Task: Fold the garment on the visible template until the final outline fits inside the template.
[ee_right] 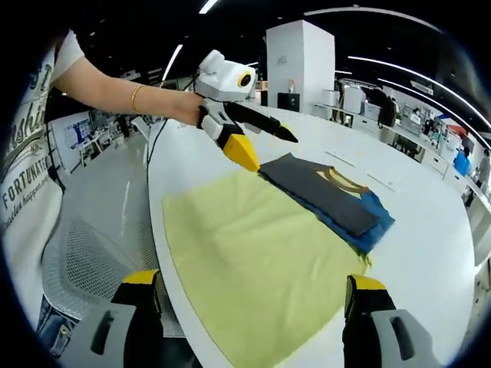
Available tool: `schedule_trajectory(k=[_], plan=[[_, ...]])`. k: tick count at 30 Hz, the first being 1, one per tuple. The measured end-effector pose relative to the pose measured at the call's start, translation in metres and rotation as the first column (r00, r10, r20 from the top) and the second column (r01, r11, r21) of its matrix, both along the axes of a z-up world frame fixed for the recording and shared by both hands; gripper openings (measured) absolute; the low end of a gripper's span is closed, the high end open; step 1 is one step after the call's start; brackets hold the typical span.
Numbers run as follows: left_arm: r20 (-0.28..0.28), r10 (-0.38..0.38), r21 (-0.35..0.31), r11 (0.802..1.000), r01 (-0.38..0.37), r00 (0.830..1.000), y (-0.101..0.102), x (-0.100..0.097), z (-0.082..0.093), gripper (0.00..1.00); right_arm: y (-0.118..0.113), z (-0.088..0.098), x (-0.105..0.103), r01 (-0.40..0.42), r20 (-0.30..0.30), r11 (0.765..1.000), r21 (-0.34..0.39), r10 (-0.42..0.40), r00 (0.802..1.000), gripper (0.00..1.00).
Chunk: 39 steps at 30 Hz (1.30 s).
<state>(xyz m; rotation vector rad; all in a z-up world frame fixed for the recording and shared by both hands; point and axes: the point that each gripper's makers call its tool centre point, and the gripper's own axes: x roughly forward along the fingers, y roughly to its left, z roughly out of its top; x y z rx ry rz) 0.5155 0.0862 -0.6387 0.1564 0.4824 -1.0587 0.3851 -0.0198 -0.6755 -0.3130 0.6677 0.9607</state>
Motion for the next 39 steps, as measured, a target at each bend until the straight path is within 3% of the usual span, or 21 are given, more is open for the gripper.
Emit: schedule_trajectory(k=[14,21,31,32,39], plan=[[0.006,0.007,0.076,0.997,-0.008,1.000,0.057,-0.075,-0.021,0.99,-0.009,-0.013,-0.013,-0.012,-0.029,0.999,-0.047,0.011,1.000,0.99],[-0.014,-0.015,0.091,0.996,0.016,1.000,0.071,-0.106,-0.032,0.95,-0.009,-0.019,-0.019,-0.019,-0.038,0.999,-0.048,0.017,0.999,0.97],[-0.052,-0.038,0.146,0.988,0.045,0.998,0.091,-0.136,-0.055,0.89,-0.015,-0.031,-0.027,-0.017,-0.050,0.998,-0.052,0.014,0.999,0.93],[-0.051,-0.037,0.174,0.984,0.046,0.998,0.095,-0.139,-0.060,0.88,-0.016,-0.032,-0.027,-0.017,-0.051,0.998,-0.053,0.015,0.999,0.92],[-0.074,-0.021,0.202,0.979,0.035,0.997,0.108,-0.148,-0.078,0.78,-0.019,-0.044,-0.034,-0.036,-0.062,0.997,-0.075,0.032,0.998,0.85]])
